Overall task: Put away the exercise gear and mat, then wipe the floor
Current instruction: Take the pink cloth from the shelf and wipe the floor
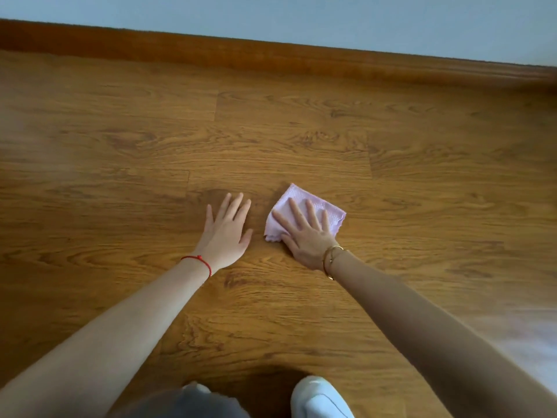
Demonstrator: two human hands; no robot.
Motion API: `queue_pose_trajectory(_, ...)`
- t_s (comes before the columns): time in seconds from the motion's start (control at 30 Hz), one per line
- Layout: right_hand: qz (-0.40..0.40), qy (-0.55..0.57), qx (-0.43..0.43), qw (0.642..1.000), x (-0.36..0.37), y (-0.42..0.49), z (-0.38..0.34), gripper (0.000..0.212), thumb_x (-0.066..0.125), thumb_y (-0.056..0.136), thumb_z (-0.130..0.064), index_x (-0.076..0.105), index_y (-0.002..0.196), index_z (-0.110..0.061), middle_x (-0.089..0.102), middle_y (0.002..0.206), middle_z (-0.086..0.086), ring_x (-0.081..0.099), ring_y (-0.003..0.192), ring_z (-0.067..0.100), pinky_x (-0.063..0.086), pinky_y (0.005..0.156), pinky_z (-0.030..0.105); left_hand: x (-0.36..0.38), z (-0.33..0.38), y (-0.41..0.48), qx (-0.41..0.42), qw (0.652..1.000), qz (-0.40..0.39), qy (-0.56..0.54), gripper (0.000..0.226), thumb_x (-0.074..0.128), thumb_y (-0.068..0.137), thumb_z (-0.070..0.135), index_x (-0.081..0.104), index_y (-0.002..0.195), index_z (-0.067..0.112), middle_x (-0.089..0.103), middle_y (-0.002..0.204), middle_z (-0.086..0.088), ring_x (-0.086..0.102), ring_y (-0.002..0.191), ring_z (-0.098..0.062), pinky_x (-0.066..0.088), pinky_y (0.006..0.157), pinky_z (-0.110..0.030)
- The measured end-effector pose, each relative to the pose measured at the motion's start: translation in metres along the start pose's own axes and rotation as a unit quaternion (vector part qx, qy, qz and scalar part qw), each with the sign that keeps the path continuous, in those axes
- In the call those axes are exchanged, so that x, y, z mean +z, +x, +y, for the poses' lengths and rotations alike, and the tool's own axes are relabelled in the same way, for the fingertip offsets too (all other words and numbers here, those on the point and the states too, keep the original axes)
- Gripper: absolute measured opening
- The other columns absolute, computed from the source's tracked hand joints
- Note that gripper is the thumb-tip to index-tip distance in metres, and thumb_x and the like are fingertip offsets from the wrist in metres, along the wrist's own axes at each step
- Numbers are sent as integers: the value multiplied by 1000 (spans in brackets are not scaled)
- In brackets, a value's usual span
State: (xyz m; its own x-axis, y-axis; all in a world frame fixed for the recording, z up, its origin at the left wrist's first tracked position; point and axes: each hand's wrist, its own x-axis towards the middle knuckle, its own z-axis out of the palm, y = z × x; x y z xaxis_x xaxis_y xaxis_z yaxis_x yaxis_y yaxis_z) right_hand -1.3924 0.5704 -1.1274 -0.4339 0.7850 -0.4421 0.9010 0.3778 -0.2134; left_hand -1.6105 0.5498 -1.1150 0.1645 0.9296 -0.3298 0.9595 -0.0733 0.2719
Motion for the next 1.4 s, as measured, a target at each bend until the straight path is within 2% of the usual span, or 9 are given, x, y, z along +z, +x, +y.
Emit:
queue_pose_trajectory(0.17, -13, 9, 8, 1000, 14, -54, 32, 54, 17, 103, -49, -2, 153, -47, -17, 165, -2, -17, 150, 35, -3, 118, 63, -2, 53, 20, 72, 997, -7, -1, 67, 40, 105, 36, 9, 161, 17, -3, 170, -1, -10, 156, -23, 0, 123, -59)
queue_pose_trajectory(0.3, -7, 38, 92, 995, 10, -75, 86, 53, 14, 103, -50, -6, 153, -48, -17, 165, -1, -15, 150, 36, 0, 119, 62, -2, 82, 28, 124, 992, -20, 32, 67, 37, 106, 37, 5, 162, 19, -6, 170, 1, -12, 156, -22, 0, 124, -58)
queue_pose_trajectory(0.43, -1, 75, 173, 982, -3, -68, 128, 53, 15, 103, -50, -6, 152, -50, -19, 164, -2, -17, 150, 36, -2, 119, 61, -3, 87, 26, 120, 992, -22, 27, 68, 37, 106, 37, 2, 162, 20, -9, 169, 2, -15, 156, -21, 0, 125, -57)
queue_pose_trajectory(0.6, 9, 126, 221, 967, -31, -21, 147, 53, 13, 103, -49, -5, 153, -49, -21, 164, -2, -22, 149, 36, -7, 118, 61, -11, 72, 19, 84, 995, -20, 43, 68, 35, 107, 38, -2, 161, 21, -14, 169, 2, -17, 155, -20, -1, 125, -55)
queue_pose_trajectory(0.8, 6, 108, 181, 978, -57, 41, 130, 54, 13, 102, -48, -4, 153, -47, -21, 164, -2, -22, 148, 37, -7, 118, 62, -46, 33, 2, 72, 993, -5, 97, 71, 35, 106, 39, -5, 161, 20, -16, 168, 2, -19, 154, -19, -4, 125, -52)
queue_pose_trajectory(1.1, 4, 66, 49, 997, -39, 63, 45, 53, 10, 102, -48, -1, 153, -47, -19, 164, -1, -22, 149, 34, -11, 113, 67, -50, 13, -38, -68, 995, 0, 69, 70, 35, 107, 38, -5, 161, 19, -15, 169, 1, -14, 155, -21, 0, 126, -52)
queue_pose_trajectory(1.23, 13, 76, 7, 997, -21, 37, 25, 53, 11, 102, -47, 3, 154, -45, -15, 165, -2, -21, 150, 32, -14, 115, 64, -38, 35, -33, -62, 997, 7, 47, 69, 34, 107, 36, -5, 161, 20, -14, 169, 4, -15, 155, -19, 0, 126, -52)
queue_pose_trajectory(1.4, 52, 105, 23, 993, -6, 2, 39, 53, 15, 103, -44, 7, 155, -44, -14, 165, -4, -22, 150, 29, -16, 116, 60, -21, 69, -6, -35, 999, 14, 20, 67, 36, 106, 34, 2, 162, 18, -6, 170, 1, -6, 157, -24, 7, 124, -57)
